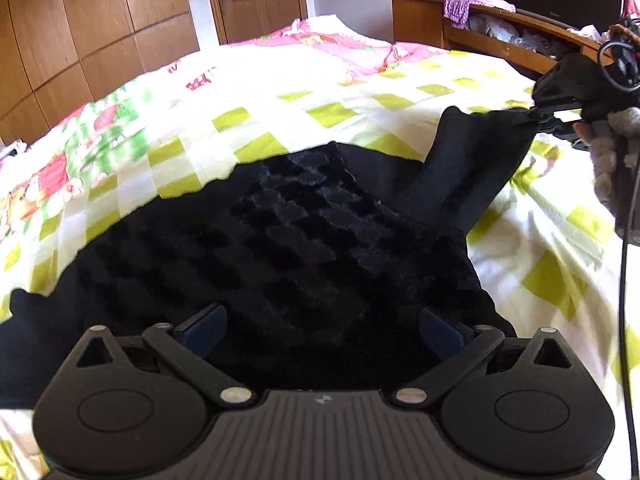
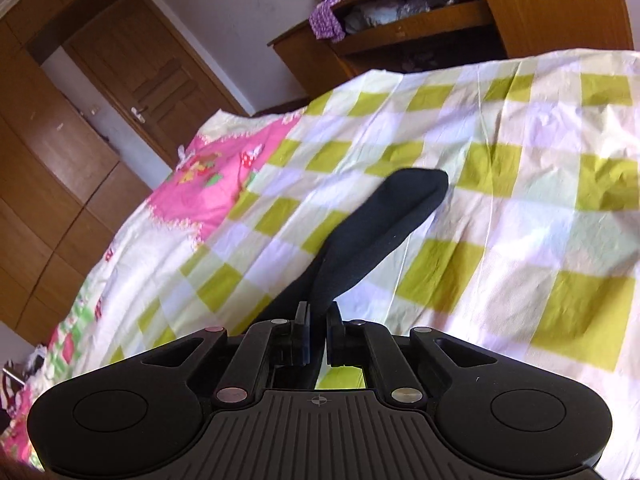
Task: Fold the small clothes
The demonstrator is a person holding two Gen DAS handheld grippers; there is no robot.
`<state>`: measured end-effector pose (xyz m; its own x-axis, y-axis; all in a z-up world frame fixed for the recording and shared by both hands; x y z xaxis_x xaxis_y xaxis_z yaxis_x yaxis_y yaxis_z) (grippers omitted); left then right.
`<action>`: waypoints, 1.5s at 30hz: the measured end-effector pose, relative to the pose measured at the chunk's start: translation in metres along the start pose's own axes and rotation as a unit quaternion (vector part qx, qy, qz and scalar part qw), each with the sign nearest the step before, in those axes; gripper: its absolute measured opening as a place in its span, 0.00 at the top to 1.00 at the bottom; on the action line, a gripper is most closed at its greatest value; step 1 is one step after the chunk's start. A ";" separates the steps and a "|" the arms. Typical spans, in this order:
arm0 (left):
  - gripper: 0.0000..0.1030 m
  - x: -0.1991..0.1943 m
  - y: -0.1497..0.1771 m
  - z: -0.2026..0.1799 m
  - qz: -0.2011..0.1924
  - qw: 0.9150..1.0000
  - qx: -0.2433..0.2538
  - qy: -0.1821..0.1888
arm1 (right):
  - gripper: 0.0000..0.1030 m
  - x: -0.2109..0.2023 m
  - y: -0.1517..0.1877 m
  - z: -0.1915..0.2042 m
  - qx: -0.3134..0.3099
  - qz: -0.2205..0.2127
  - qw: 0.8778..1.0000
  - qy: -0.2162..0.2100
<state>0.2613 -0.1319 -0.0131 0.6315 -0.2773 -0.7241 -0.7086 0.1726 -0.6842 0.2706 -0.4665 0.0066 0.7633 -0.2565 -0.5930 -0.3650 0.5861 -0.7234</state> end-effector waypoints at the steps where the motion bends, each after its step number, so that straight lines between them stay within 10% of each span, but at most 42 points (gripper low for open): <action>1: 0.00 0.003 -0.002 -0.004 -0.006 1.000 0.004 -0.003 | 0.94 -0.004 -0.005 -0.004 0.002 -0.006 1.000 0.008; 6: 0.00 0.027 0.016 -0.012 0.028 0.999 0.024 -0.014 | 0.92 0.019 0.014 -0.010 -0.097 0.040 0.992 0.073; 13: 0.00 -0.022 0.078 0.038 0.055 0.997 -0.045 -0.028 | 0.79 -0.003 0.041 -0.018 -0.076 0.062 0.995 0.024; 19: 0.00 -0.082 0.116 0.079 0.064 0.993 -0.064 -0.079 | 0.78 -0.077 0.065 0.035 -0.218 0.014 0.976 -0.004; 27: 0.00 -0.145 0.165 0.112 0.075 0.987 -0.096 -0.108 | 0.76 -0.185 0.211 0.122 -0.396 0.149 0.873 -0.242; 33: 0.00 -0.192 0.193 0.143 0.055 0.977 -0.177 -0.108 | 0.55 -0.260 0.292 0.157 -0.561 0.145 0.742 -0.338; 41: 0.00 -0.224 0.214 0.176 0.018 0.966 -0.216 -0.143 | 0.42 -0.297 0.347 0.215 -0.686 0.044 0.622 -0.375; 43: 0.00 -0.229 0.218 0.182 0.009 0.963 -0.229 -0.144 | 0.47 -0.294 0.363 0.220 -0.706 0.032 0.607 -0.363; 45: 0.00 -0.229 0.220 0.183 0.000 0.962 -0.229 -0.145 | 0.74 -0.286 0.372 0.224 -0.725 0.012 0.613 -0.314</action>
<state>0.0180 0.1432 -0.0137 0.6462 0.0101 -0.7631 -0.7304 -0.2814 -0.6223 0.0355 -0.0031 -0.0135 0.6372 0.3513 -0.6859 -0.1227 -0.8324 -0.5404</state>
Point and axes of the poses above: each gripper's, at about its wrist camera, not at the fingertips, and x roughly the way its jaws point, z to its left, y to its underside, the point moved 4 cm from there along x, roughly the way its jaws point, and after that the axes turned 15 degrees about -x, right-handed, at the moved point
